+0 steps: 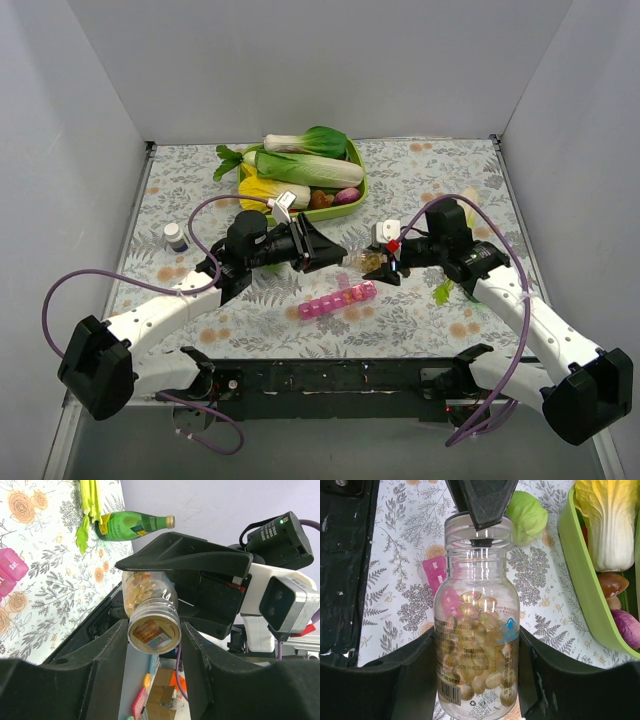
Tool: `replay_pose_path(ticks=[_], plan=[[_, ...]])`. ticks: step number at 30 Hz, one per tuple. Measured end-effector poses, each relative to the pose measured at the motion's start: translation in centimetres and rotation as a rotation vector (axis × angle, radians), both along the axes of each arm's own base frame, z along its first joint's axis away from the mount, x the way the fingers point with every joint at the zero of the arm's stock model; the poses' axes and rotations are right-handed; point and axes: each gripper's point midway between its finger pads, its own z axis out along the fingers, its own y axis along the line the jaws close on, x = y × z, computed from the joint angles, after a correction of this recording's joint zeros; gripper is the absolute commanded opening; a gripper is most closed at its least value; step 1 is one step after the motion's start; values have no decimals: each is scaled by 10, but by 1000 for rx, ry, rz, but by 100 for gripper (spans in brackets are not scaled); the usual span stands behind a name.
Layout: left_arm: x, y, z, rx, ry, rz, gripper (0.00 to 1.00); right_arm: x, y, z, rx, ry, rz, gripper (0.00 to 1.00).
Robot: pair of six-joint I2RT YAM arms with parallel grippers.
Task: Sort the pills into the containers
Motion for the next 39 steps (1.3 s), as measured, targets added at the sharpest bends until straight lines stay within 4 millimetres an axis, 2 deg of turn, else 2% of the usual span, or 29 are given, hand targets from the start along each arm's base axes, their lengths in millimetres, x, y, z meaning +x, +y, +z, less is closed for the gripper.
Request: replay_pose_path(ticks=[9, 17, 29, 39], plan=[[5, -2, 0, -10, 22, 23, 16, 5, 2, -3, -32, -13, -24, 1], [7, -6, -16, 26, 61, 28, 15, 7, 1, -12, -85, -10, -49, 1], [11, -12, -23, 82, 77, 5, 14, 9, -2, -18, -128, -15, -80, 1], [2, -18, -29, 132, -41, -172, 11, -9, 0, -24, -78, 211, -62, 1]])
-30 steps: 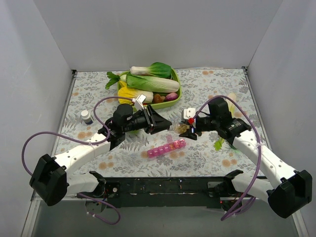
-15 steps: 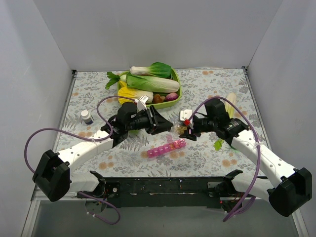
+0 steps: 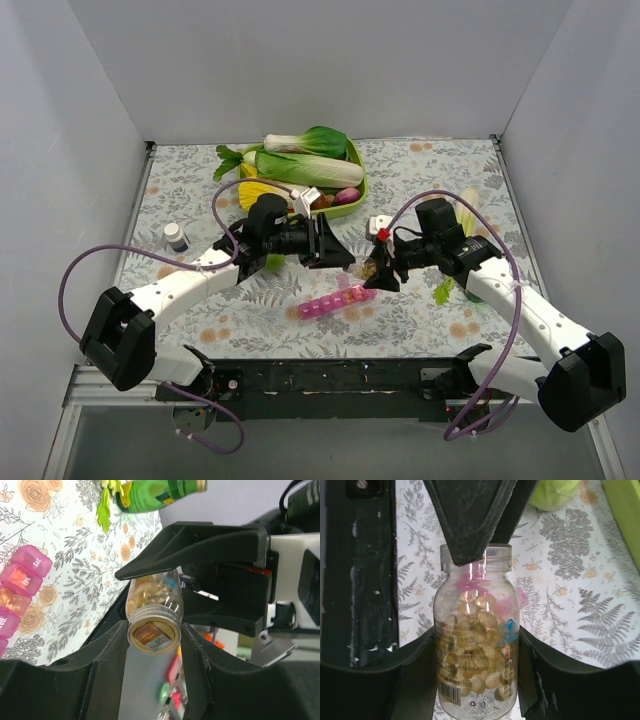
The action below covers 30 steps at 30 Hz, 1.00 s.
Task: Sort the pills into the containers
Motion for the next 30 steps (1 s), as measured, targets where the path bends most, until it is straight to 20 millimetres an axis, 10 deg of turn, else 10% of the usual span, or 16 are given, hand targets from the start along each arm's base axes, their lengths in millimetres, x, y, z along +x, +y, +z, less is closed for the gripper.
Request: replay_pose_path(ticks=[11, 19, 30], plan=[[-16, 9, 5, 86, -348, -280, 25, -31, 16, 1, 215, 362, 37, 1], [-11, 10, 18, 72, -473, -283, 98, -42, 24, 22, 337, 450, 143, 1], [-10, 32, 84, -17, -563, -109, 98, -44, 24, 31, 354, 338, 206, 1]])
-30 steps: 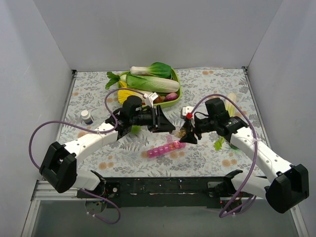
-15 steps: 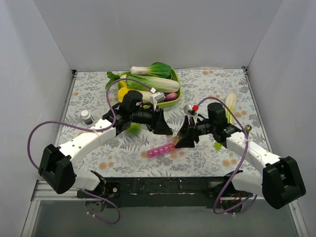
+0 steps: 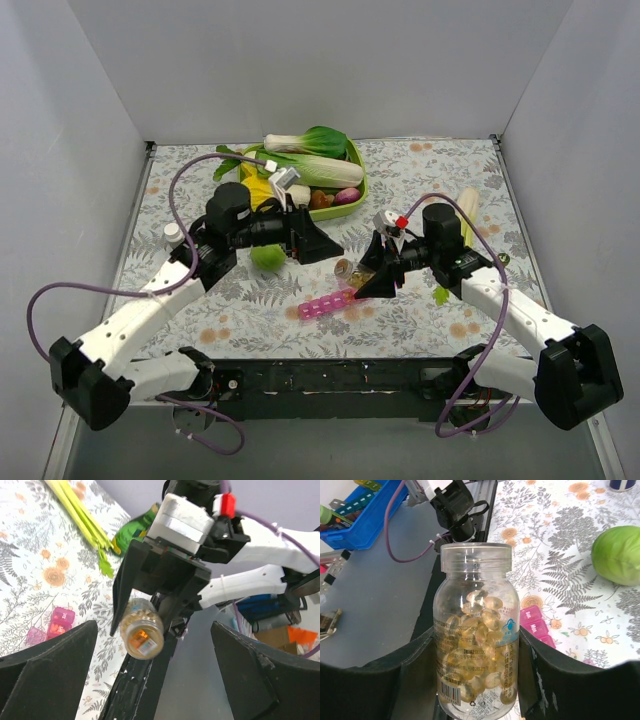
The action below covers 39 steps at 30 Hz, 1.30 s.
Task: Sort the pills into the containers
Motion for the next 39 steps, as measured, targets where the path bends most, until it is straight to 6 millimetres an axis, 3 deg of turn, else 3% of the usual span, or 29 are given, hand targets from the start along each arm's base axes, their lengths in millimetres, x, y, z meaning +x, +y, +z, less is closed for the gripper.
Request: replay_pose_path(ticks=[4, 7, 9, 14, 18, 22, 29, 33, 36, 37, 39], plan=[[-8, 17, 25, -67, 5, 99, 98, 8, 0, 0, -17, -69, -32, 1], [-9, 22, 25, -81, 90, 153, 92, 17, -1, -2, -44, -128, -74, 1], [-5, 20, 15, -66, 180, 181, 82, 23, -2, -3, -64, -163, -100, 1], [10, 12, -33, 38, 408, 269, 80, 34, -5, -10, -109, -222, -146, 1], [7, 0, -62, 130, 508, 298, 79, 38, -7, -14, -132, -239, -165, 1], [2, -9, -74, 166, 550, 301, 75, 39, -8, -17, -144, -241, -170, 1], [3, -15, -75, 166, 576, 312, 66, 40, -9, -19, -151, -252, -176, 1], [5, -18, -76, 161, 581, 310, 56, 41, -9, -20, -157, -251, -182, 1], [4, -22, -74, 151, 581, 293, 40, 42, -10, -21, -165, -247, -188, 1], [4, -23, -72, 146, 575, 283, 30, 41, -10, -22, -169, -243, -188, 1], [3, -24, -71, 144, 562, 265, 22, 40, -11, -23, -171, -238, -186, 1]])
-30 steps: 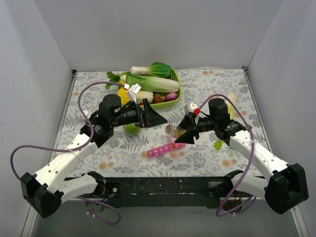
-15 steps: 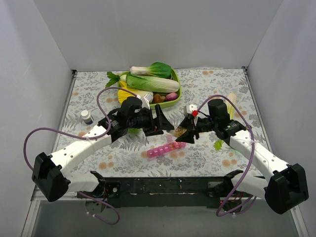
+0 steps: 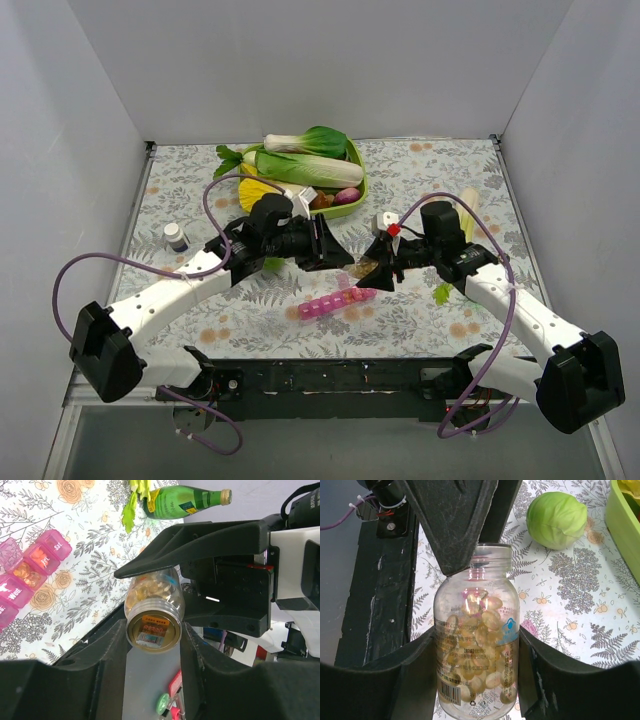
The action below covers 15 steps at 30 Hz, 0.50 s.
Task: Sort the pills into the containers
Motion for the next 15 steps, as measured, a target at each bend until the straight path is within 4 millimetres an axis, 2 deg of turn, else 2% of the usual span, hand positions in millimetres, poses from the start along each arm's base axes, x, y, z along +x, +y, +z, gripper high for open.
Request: replay_pose_path(ticks=[2, 8, 11, 15], plan=[[-1, -1, 0, 0, -22, -26, 15, 0, 0, 0, 0, 2, 0, 1], [-8, -2, 0, 0, -183, -182, 9, -9, 1, 1, 17, 70, 19, 1], [-17, 0, 1, -3, -367, -344, 9, -22, 3, 3, 61, 166, 54, 1], [-29, 4, 5, -23, -634, -542, 16, -41, 8, 5, 139, 325, 132, 1]])
